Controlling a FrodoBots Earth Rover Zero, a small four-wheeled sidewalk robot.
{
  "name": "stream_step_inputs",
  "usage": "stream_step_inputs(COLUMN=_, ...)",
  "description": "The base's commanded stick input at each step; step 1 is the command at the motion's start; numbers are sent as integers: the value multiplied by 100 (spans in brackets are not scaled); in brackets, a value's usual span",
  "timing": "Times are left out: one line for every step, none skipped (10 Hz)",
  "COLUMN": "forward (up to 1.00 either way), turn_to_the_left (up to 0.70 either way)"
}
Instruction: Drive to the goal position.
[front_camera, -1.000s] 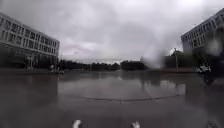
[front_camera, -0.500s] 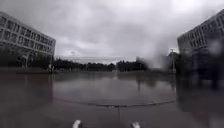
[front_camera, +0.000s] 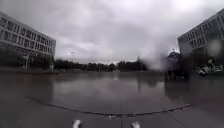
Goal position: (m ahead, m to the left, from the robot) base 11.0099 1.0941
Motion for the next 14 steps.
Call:
stream_step_inputs(forward=70, turn_to_the_left=0)
stream_step_inputs(forward=70, turn_to_the_left=0)
stream_step_inputs(forward=70, turn_to_the_left=0)
stream_step_inputs(forward=70, turn_to_the_left=0)
stream_step_inputs(forward=70, turn_to_the_left=0)
stream_step_inputs(forward=70, turn_to_the_left=0)
stream_step_inputs(forward=70, turn_to_the_left=0)
stream_step_inputs(forward=70, turn_to_the_left=0)
stream_step_inputs(forward=70, turn_to_the_left=0)
stream_step_inputs(forward=70, turn_to_the_left=0)
stream_step_inputs(forward=70, turn_to_the_left=0)
stream_step_inputs(forward=70, turn_to_the_left=0)
stream_step_inputs(forward=70, turn_to_the_left=0)
stream_step_inputs(forward=70, turn_to_the_left=0)
